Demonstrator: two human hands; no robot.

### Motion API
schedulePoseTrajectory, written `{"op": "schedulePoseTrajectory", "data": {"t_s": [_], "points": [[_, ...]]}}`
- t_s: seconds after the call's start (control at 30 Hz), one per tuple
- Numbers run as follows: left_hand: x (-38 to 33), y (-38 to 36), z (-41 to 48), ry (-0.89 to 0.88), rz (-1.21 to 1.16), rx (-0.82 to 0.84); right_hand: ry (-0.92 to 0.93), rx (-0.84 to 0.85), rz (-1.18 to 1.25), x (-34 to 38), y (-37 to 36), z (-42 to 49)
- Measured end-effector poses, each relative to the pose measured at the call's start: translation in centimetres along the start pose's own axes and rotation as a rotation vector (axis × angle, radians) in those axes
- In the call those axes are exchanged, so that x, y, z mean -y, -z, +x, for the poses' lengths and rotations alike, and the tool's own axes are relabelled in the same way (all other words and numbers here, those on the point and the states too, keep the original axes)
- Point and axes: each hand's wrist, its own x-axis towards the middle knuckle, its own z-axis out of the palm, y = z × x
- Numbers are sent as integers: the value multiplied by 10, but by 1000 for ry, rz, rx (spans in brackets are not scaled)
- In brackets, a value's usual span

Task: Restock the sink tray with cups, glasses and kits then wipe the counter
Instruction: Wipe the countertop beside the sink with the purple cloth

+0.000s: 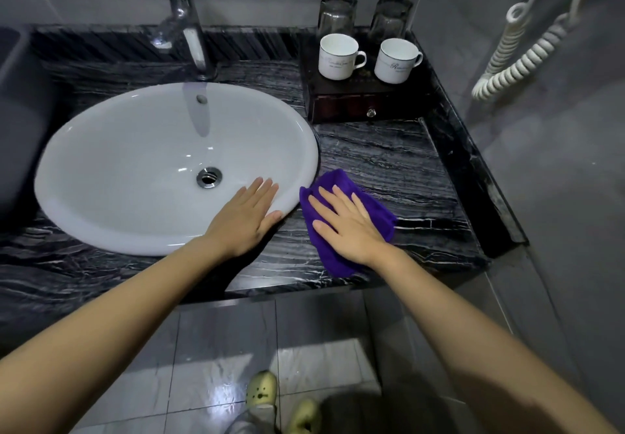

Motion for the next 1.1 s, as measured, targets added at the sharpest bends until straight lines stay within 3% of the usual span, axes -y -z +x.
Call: {"op": "schedulePoseTrajectory", "data": {"t_s": [0.37,0.5,0.67,0.97,1.1], "points": [[37,6,-45,49,67,-5,-89,-196,-154,52,-46,-25],[38,3,-46,39,82,-48,-254,-312,-211,74,-57,-18],[37,1,-47,42,85,-64,-431,-336,-158,87,-58,0],[36,3,-47,65,72,-57,-428,-295,-118,63,-34,38],[35,4,-47,71,67,-46,-371,-392,-51,48,-12,40]]}}
